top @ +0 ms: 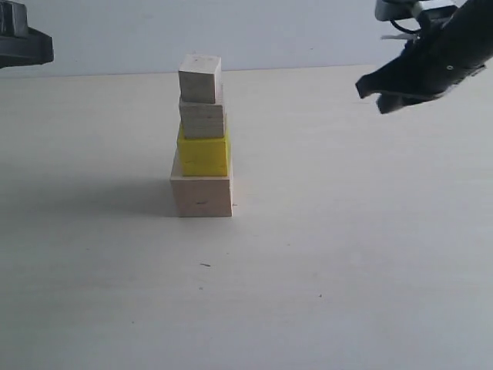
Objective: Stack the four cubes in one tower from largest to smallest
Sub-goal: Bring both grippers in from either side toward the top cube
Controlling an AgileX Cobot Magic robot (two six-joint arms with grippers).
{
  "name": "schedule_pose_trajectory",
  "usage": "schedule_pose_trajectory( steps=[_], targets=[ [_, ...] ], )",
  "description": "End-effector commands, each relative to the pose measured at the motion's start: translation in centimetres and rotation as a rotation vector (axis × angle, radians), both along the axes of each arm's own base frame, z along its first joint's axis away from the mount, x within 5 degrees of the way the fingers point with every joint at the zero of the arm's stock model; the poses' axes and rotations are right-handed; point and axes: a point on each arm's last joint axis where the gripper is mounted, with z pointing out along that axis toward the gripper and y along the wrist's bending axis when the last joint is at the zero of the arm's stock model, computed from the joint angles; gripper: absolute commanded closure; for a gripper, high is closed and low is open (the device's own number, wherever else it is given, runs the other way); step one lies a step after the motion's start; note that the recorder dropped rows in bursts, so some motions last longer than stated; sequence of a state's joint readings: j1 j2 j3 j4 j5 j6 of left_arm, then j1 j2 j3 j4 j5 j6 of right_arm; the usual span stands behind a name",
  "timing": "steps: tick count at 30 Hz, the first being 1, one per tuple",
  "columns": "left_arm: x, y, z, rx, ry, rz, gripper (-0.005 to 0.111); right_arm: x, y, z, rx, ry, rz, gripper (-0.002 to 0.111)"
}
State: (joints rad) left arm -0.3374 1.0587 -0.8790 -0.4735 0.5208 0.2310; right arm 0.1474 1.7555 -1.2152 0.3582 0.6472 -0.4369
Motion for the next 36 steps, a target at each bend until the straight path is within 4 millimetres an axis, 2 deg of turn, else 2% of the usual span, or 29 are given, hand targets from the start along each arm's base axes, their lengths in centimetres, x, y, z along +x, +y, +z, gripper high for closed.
schedule_pose_trajectory(
  steps=[1,7,12,15,18,21,26,28,32,36],
  targets=[
    [1.3,-0.1,0.0,0.003,-0.062,0.032,0.107,0.7,1.2,1.8,0.157,-0.162,0.031,0.108],
    [4.5,-1.2,-3.0,-0.042,0.047,0.08,0.107,0.9,2.0,2.6,0.348,-0.155,-0.054,0.108],
    [7.2,-2.2,-5.2,-0.023,0.136,0.084,0.107,0.3,3.5,3.5,0.52,-0.127,0.038,0.108],
    [8.5,-2.7,-5.4,-0.024,0.14,0.073,0.107,0.4,3.9,3.8,0.613,-0.116,0.036,0.108],
    [9.7,-3.3,-5.6,-0.005,0.139,0.043,0.107,0.7,4.0,3.6,0.609,-0.109,0.045,0.108],
    [10.5,-4.0,-5.9,0.007,0.165,-0.006,0.107,0.7,4.8,3.2,0.646,-0.057,0.059,0.108],
    [11.2,-4.4,-6.3,0.0,0.192,-0.082,0.107,0.0,8.2,1.8,0.641,0.014,0.157,0.108],
    [11.3,-4.3,-6.2,-0.01,0.183,-0.099,0.107,-0.1,8.9,1.4,0.633,0.024,0.17,0.108],
    [11.3,-4.1,-6.0,-0.038,0.182,-0.143,0.107,0.1,8.9,1.2,0.622,0.014,0.156,0.108],
    [11.1,-4.7,-6.0,-0.078,0.173,-0.222,0.107,0.2,8.9,1.4,0.628,0.006,0.151,0.108]
  ],
)
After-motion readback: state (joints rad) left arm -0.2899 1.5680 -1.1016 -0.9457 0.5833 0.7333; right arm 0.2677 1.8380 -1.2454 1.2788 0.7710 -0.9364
